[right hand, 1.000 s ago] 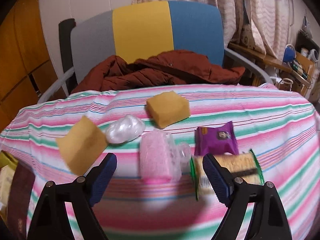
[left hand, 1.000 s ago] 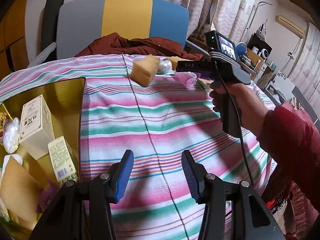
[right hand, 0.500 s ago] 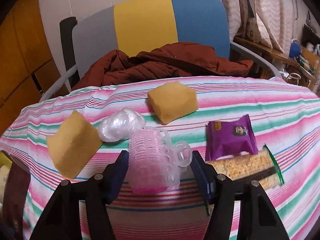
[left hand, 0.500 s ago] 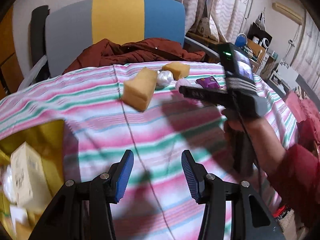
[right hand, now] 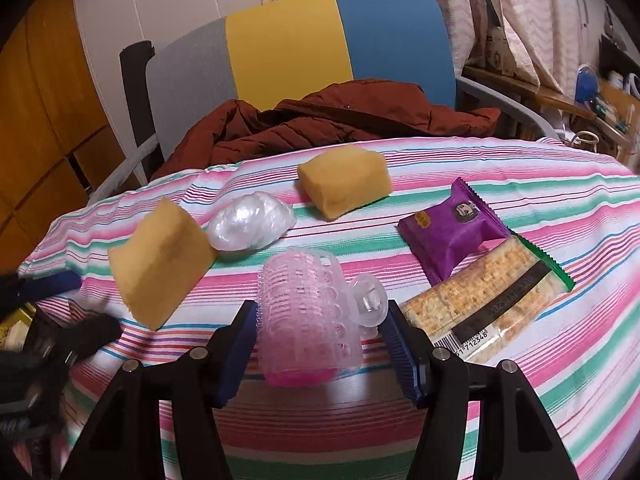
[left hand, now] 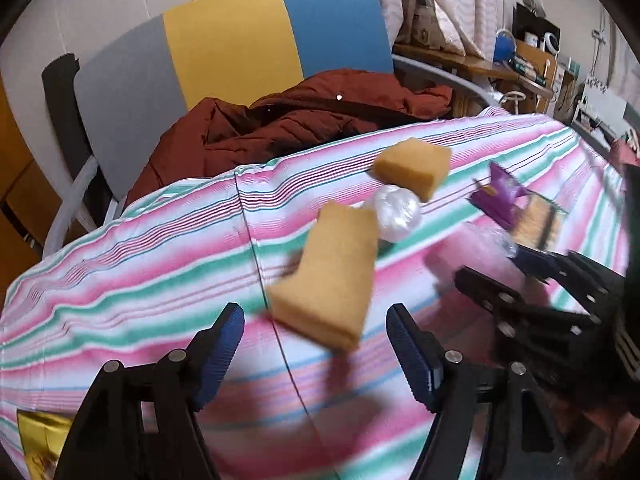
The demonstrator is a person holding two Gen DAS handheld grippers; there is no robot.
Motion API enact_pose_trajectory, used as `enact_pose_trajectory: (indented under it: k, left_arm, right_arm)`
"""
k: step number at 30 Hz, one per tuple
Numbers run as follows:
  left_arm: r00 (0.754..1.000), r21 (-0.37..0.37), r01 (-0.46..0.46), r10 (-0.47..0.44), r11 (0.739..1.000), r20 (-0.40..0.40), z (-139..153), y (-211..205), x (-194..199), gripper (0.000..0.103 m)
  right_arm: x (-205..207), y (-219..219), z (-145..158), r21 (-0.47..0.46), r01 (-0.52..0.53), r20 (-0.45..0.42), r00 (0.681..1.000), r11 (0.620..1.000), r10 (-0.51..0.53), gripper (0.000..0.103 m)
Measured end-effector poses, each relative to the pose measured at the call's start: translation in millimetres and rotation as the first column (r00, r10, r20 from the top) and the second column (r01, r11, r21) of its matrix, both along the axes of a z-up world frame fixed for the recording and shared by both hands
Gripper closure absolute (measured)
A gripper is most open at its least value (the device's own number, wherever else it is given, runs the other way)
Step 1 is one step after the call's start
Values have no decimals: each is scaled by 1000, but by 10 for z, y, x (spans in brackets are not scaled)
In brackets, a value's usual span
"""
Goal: Organize objects
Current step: 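Grasp the pink hair roller with the right tool while the left tool grasps a yellow sponge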
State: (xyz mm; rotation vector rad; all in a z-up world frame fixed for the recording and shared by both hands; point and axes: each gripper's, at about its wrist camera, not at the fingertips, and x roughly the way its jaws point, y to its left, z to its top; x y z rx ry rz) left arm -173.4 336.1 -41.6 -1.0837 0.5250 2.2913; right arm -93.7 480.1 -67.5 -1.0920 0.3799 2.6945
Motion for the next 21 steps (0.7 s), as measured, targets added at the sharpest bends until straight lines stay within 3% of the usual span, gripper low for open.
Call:
enact_pose_trajectory:
  k: [5,8,11,21]
  left_arm:
    - [999,-10,-25,25,1000,-25,-98,85,-110,30]
    - [1000,29,-19,19,999,-4,-129,111,-117,45]
    - [999,65,-43,43,997,0,-169,99,-97,49]
    - [996,76,-64,69,995,-63,-249,57,74,55]
  right_arm:
    - [1,11,-9,-9,0,-8,1000,1000,0,41]
    - [3,20,-12,-13,1,-12,1000,1000,-1,41]
    - [4,22,-12,-10,2,-13,1000,1000,-3,41]
    - [9,23,-9,-6,8,-16,1000,1000,-8,41]
